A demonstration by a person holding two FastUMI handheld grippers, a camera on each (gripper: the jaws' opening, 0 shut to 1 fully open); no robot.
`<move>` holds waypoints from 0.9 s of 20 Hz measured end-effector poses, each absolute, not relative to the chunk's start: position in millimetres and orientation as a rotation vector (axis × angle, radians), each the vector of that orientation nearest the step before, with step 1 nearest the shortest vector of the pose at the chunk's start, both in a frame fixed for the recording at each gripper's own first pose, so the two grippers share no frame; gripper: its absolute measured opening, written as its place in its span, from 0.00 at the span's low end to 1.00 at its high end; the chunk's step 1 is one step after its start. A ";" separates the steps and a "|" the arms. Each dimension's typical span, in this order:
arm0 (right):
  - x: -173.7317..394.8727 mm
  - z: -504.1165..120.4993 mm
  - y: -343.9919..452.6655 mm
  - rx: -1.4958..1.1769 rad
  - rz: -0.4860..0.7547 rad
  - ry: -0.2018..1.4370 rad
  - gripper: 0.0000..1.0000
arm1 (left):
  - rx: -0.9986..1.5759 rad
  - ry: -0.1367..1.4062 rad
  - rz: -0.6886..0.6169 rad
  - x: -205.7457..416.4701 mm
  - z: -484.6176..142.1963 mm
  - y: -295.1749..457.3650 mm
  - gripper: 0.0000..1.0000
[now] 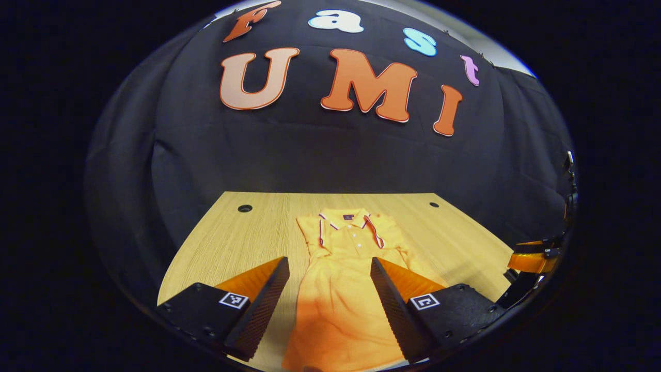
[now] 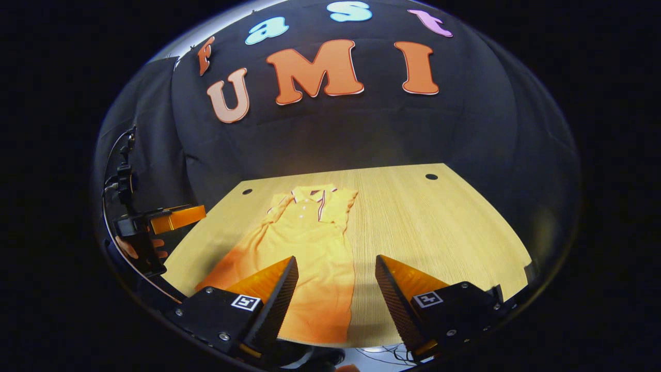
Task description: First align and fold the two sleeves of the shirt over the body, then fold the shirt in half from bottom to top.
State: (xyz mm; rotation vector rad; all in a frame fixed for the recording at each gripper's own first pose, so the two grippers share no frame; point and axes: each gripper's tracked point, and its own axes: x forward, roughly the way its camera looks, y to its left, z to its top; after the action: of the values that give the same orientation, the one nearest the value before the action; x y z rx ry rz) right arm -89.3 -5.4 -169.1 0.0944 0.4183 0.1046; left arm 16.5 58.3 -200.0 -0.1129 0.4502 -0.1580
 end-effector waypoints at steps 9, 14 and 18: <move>-117.6 -242.7 9.5 0.059 0.126 0.554 0.92 | -0.091 0.595 -0.112 -60.5 -277.8 75.5 0.98; -132.9 -286.2 15.7 0.038 0.135 0.631 0.92 | -0.067 0.679 -0.099 -87.2 -323.7 81.1 0.98; -138.1 -312.8 18.7 0.024 0.127 0.676 0.92 | -0.051 0.727 -0.082 -99.6 -356.2 82.8 0.98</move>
State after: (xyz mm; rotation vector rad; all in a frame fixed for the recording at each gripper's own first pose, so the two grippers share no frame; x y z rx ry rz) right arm -138.1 18.7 -312.8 0.0243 0.6765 0.1271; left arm -99.6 82.8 -356.2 -0.0511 0.7270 -0.0822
